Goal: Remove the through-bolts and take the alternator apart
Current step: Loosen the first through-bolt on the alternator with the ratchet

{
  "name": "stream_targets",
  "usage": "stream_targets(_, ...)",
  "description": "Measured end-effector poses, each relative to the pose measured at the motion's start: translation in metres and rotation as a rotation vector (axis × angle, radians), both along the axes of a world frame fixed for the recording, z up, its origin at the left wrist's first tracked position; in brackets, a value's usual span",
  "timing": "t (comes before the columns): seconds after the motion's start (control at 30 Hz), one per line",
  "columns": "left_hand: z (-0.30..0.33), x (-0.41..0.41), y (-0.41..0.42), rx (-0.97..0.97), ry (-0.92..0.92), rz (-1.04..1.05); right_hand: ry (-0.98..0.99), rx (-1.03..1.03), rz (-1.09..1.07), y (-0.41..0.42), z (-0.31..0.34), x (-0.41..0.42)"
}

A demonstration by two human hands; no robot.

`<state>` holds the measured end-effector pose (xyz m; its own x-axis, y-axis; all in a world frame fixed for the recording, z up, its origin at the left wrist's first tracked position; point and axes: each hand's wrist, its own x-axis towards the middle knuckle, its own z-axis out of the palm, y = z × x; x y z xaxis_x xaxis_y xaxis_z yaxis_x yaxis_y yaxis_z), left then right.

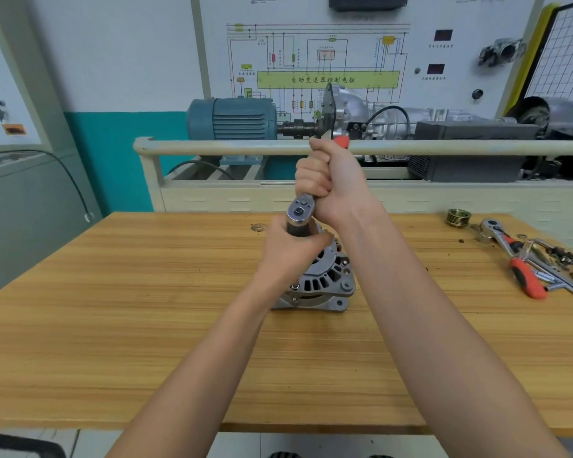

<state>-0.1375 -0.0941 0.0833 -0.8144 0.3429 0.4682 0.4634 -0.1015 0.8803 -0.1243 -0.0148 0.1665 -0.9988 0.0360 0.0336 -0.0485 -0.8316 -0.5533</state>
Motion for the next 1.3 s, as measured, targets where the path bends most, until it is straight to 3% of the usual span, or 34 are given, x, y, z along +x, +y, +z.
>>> stream_targets(0.1, 0.01, -0.007, -0.018, -0.285, 0.068, -0.388, -0.007, 0.067, 0.268, 0.005, 0.0, -0.002)
stream_targets(0.17, 0.014, -0.008, -0.022, -0.383, 0.07, -0.484, -0.015, 0.115, 0.319, 0.001, 0.0, -0.003)
stream_targets(0.23, 0.01, -0.008, -0.016, -0.304, 0.053, -0.321, -0.015, 0.079, 0.205, -0.003, 0.001, -0.003)
stream_targets(0.33, 0.003, -0.003, 0.002, 0.06, -0.098, 0.058, 0.03, -0.047, -0.133, -0.007, -0.002, -0.006)
stream_targets(0.4, 0.001, 0.001, 0.007, 0.15, -0.133, 0.142, 0.043, -0.059, -0.206, -0.007, -0.003, -0.005)
stream_targets(0.47, -0.001, -0.002, 0.001, 0.033, -0.044, 0.056, 0.035, -0.005, -0.079, -0.002, -0.002, -0.002)
stream_targets(0.57, 0.007, -0.004, -0.017, -0.312, 0.09, -0.36, 0.027, 0.147, 0.266, 0.003, -0.001, 0.001)
stream_targets(0.63, 0.01, -0.005, -0.021, -0.445, 0.099, -0.438, 0.017, 0.2, 0.335, 0.001, -0.002, 0.001)
stream_targets(0.83, 0.005, -0.001, 0.005, 0.015, -0.163, 0.099, 0.009, -0.077, -0.124, -0.001, 0.0, -0.004)
stream_targets(0.9, 0.001, -0.006, 0.001, -0.059, -0.075, -0.004, 0.005, -0.042, -0.045, 0.002, 0.0, -0.002)
stream_targets(1.0, 0.006, -0.009, -0.015, -0.289, 0.071, -0.396, 0.007, 0.066, 0.228, 0.007, -0.001, 0.002)
stream_targets(1.07, 0.011, -0.011, -0.018, -0.379, 0.098, -0.512, 0.002, 0.118, 0.323, 0.005, 0.0, 0.003)
stream_targets(1.13, 0.008, -0.01, -0.013, -0.332, 0.088, -0.432, -0.008, 0.116, 0.276, 0.002, 0.001, 0.003)
stream_targets(1.23, -0.001, -0.005, 0.0, -0.008, -0.069, -0.114, -0.005, -0.015, -0.01, 0.001, 0.001, 0.001)
stream_targets(1.3, -0.002, -0.001, 0.006, 0.098, -0.132, 0.003, 0.009, -0.059, -0.126, 0.001, -0.001, 0.001)
